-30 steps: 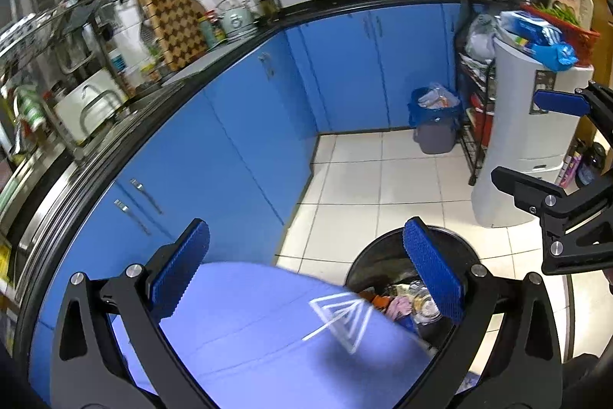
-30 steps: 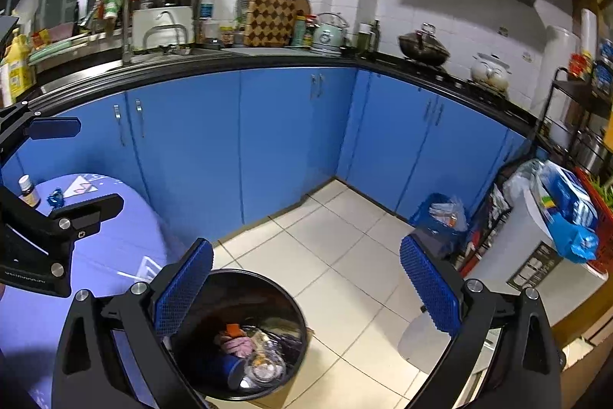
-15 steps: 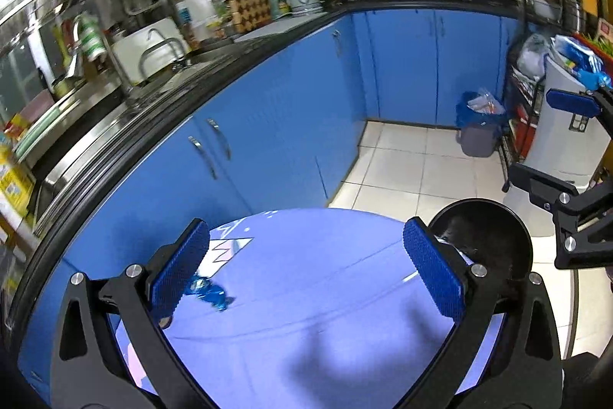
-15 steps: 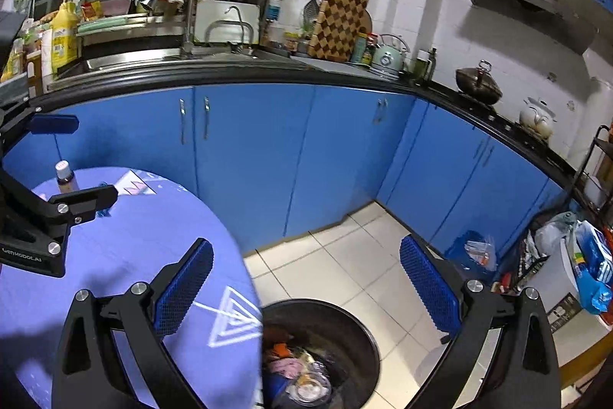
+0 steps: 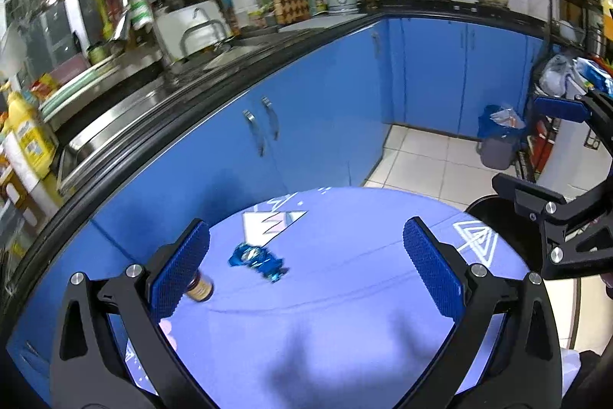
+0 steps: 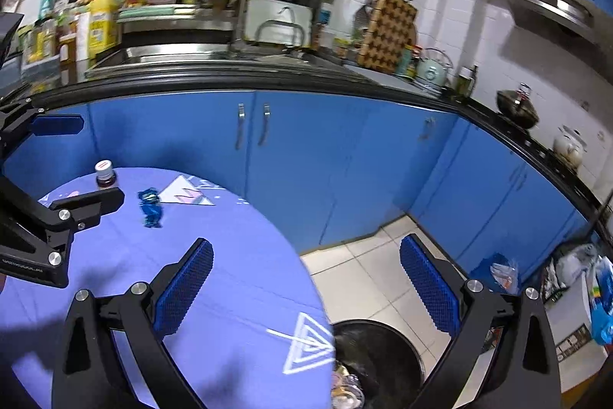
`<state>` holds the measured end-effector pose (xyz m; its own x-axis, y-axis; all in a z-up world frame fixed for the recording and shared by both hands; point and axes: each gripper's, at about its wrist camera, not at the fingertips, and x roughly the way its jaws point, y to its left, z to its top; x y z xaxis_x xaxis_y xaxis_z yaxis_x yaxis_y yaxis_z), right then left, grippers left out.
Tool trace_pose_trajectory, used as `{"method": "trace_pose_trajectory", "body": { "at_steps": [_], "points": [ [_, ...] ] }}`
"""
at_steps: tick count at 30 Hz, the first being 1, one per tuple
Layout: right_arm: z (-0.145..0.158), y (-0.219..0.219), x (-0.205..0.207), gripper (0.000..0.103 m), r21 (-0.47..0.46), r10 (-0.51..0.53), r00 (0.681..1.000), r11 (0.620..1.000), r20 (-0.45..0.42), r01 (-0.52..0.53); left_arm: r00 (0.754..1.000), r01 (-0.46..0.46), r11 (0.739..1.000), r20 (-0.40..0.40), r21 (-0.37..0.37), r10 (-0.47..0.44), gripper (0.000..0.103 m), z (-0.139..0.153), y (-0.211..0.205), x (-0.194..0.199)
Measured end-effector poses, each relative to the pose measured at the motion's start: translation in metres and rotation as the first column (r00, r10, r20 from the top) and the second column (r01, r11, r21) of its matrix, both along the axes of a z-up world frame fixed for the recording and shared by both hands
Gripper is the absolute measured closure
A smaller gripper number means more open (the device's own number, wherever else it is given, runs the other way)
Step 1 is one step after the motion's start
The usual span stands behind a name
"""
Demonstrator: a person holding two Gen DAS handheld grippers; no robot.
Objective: Collect trash
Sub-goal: 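Move both open grippers back over the table toward the bottle and blue wrapper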
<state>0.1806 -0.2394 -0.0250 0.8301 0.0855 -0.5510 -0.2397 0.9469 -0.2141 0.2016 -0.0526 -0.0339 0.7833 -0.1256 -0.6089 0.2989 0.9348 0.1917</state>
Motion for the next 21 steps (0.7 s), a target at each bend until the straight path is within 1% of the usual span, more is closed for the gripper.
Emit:
{"method": "trace_pose_trajectory", "body": {
  "at_steps": [8, 12, 16, 19, 21],
  "points": [
    [-0.016, 0.049, 0.018, 0.008, 0.015, 0.077, 0.996, 0.997, -0.053, -0.076, 0.995, -0.090, 0.996, -0.044, -0.018, 0.089, 0.003, -0.020, 0.049, 0.012],
    [-0.029, 0.074, 0.031, 0.008, 0.027, 0.112, 0.990, 0.994, -0.088, -0.110, 0.989, -0.130, 0.990, -0.080, -0.051, 0.126, 0.003, -0.035, 0.078, 0.019],
    [-0.044, 0.098, 0.043, 0.008, 0.025, 0.143, 0.983, 0.990, -0.116, -0.141, 0.978, -0.181, 0.982, -0.111, -0.048, 0.175, 0.003, -0.055, 0.106, 0.028],
    [-0.058, 0.116, 0.054, 0.008, 0.032, 0.170, 0.974, 0.986, -0.152, -0.167, 0.964, -0.234, 0.971, -0.137, -0.039, 0.227, 0.003, -0.070, 0.127, 0.038],
    [-0.068, 0.127, 0.062, 0.008, 0.039, 0.183, 0.967, 0.983, -0.175, -0.179, 0.959, -0.251, 0.967, -0.148, -0.040, 0.243, 0.003, -0.078, 0.139, 0.045]
  ]
}}
